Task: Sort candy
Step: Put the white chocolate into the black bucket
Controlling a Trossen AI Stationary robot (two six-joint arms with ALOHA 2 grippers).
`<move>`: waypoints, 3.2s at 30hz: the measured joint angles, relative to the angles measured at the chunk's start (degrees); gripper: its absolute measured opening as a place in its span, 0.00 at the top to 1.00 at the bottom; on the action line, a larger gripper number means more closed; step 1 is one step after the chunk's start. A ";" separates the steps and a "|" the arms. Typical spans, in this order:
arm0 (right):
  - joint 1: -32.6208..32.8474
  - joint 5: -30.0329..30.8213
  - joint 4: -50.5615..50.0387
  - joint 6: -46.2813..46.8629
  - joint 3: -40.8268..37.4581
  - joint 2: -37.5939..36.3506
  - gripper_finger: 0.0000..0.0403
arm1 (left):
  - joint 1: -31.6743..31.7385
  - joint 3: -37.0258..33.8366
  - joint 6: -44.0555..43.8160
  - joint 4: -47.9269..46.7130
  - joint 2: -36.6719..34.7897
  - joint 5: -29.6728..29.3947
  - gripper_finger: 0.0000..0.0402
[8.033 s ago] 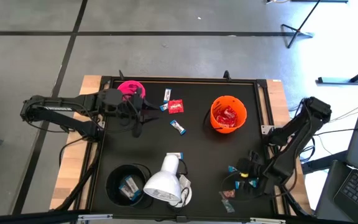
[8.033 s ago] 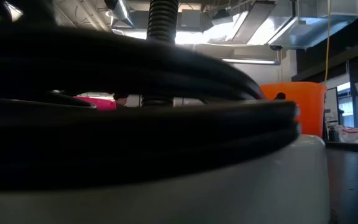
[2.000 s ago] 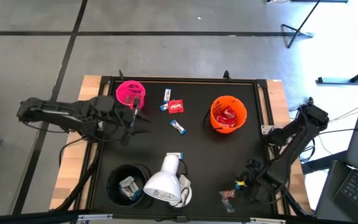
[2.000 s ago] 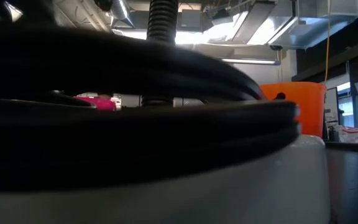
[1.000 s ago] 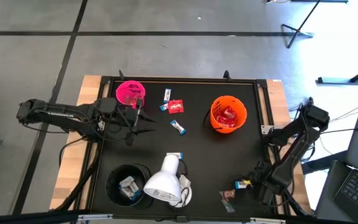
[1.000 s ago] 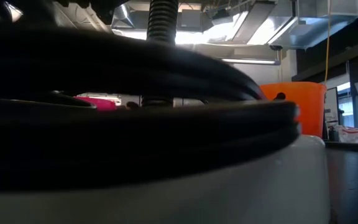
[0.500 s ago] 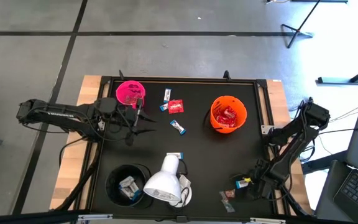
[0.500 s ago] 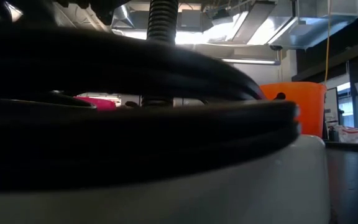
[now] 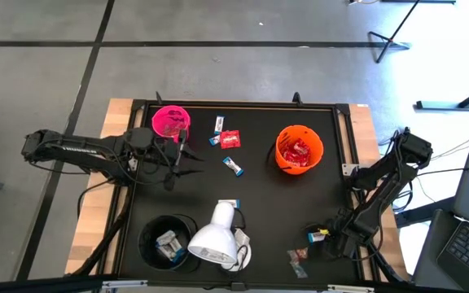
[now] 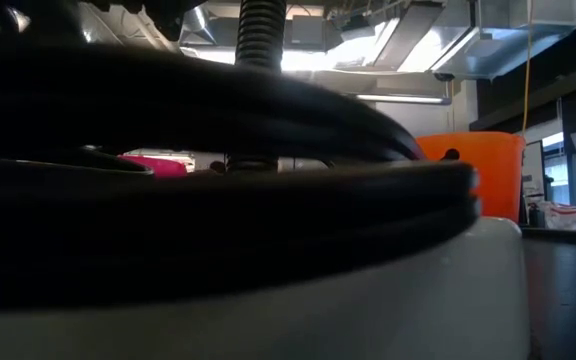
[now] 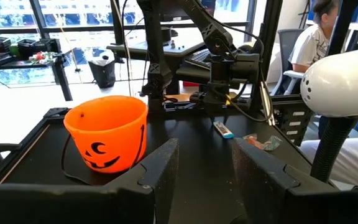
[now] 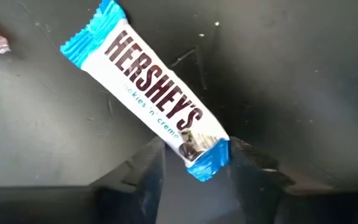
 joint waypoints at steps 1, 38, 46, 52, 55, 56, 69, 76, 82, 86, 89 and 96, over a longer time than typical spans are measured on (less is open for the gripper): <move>0.00 0.00 -0.12 0.04 -0.01 0.00 0.60 | 0.00 0.00 0.00 0.00 0.00 0.00 0.64; 0.00 18.22 -2.25 -2.92 6.52 0.17 1.00 | -0.02 0.04 -3.33 0.78 0.00 0.07 0.64; -3.81 27.48 -2.11 -3.35 6.56 -1.79 1.00 | -0.02 0.04 -3.63 5.87 0.00 -1.47 0.64; -10.74 28.99 -2.00 -13.53 9.53 -1.84 1.00 | -0.02 0.06 -4.84 8.34 0.00 -4.16 0.64; -13.90 30.31 -1.95 -20.74 12.18 -1.84 1.00 | -0.02 0.05 -5.46 8.33 0.01 -4.20 0.64; -14.77 31.03 -1.90 -22.92 13.15 -1.84 1.00 | -0.02 0.04 -5.98 8.33 0.00 -4.22 0.64; -24.94 39.34 -2.28 -41.31 21.96 -1.84 1.00 | -1.73 0.07 -7.55 10.90 2.49 -4.32 0.64; -30.75 44.68 -1.57 -44.31 23.33 -1.84 1.00 | -1.86 0.07 -7.56 17.97 8.00 -5.55 0.64; -34.77 46.88 6.70 -51.83 24.91 -1.85 1.00 | -1.59 0.07 -7.55 19.05 11.46 -8.45 0.63; -37.57 47.22 11.62 -56.72 25.35 -1.84 1.00 | -1.44 0.07 -7.95 21.10 13.36 -7.66 0.58; -39.61 47.30 14.81 -59.37 25.35 -1.84 1.00 | -1.20 0.72 -10.52 21.81 14.47 -7.54 0.53; -41.94 47.95 19.92 -64.12 25.38 -1.84 1.00 | -0.96 4.58 -16.47 23.15 18.55 -12.82 0.49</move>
